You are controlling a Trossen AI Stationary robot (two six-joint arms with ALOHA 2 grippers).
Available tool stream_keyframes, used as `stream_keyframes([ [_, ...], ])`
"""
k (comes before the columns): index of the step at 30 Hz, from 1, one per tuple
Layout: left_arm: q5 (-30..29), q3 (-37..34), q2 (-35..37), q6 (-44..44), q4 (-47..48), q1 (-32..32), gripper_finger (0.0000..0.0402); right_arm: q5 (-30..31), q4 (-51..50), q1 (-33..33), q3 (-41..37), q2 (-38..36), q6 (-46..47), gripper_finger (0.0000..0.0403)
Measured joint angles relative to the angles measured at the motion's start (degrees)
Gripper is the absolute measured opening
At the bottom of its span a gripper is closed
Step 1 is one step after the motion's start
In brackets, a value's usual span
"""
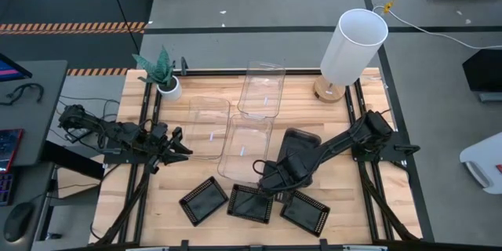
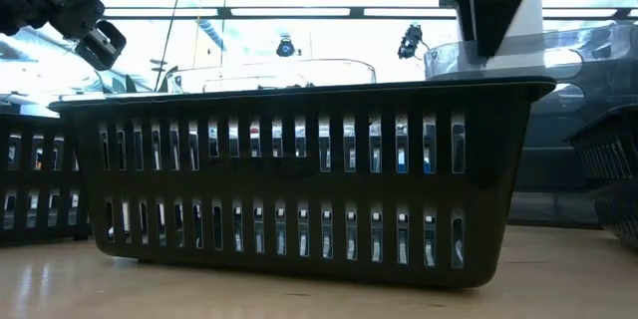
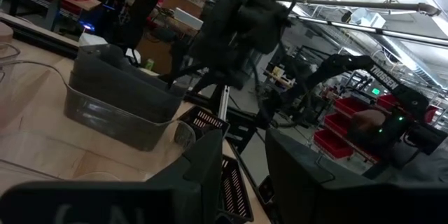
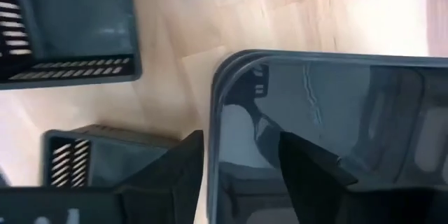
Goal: Stack baskets by color
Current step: Adjust the transparent bins, then stack the middle black bin on top of the right black bin
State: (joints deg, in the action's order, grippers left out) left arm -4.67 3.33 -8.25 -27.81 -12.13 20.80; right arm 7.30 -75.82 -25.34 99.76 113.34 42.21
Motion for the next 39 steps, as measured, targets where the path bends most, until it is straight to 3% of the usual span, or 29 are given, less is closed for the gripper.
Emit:
stream_keyframes([
  [7,0.0,0.0,0.0,0.0,0.0,0.0,0.0117,-2.7,1.1,1.2,-6.1,0.0,-1.5,0.0192],
  [16,0.0,0.0,0.0,0.0,0.0,0.0,0.0117,0.8,-6.4,5.0,-7.9,-0.2,-2.7,0.0192],
  [22,0.0,0.0,0.0,0.0,0.0,0.0,0.0117,-1.1,-14.7,6.6,-8.0,-0.2,-1.4,0.0192],
  [28,0.0,0.0,0.0,0.0,0.0,0.0,0.0117,-4.4,-14.2,6.3,-6.8,-1.1,-3.2,0.0192],
  [35,0.0,0.0,0.0,0.0,0.1,0.0,0.0117,-3.7,-14.0,4.8,-1.5,-4.3,-2.8,0.0191],
  [39,0.0,0.0,0.0,0.0,0.1,0.0,0.0117,-2.7,-8.2,1.6,-0.6,-6.9,-4.7,0.0191],
])
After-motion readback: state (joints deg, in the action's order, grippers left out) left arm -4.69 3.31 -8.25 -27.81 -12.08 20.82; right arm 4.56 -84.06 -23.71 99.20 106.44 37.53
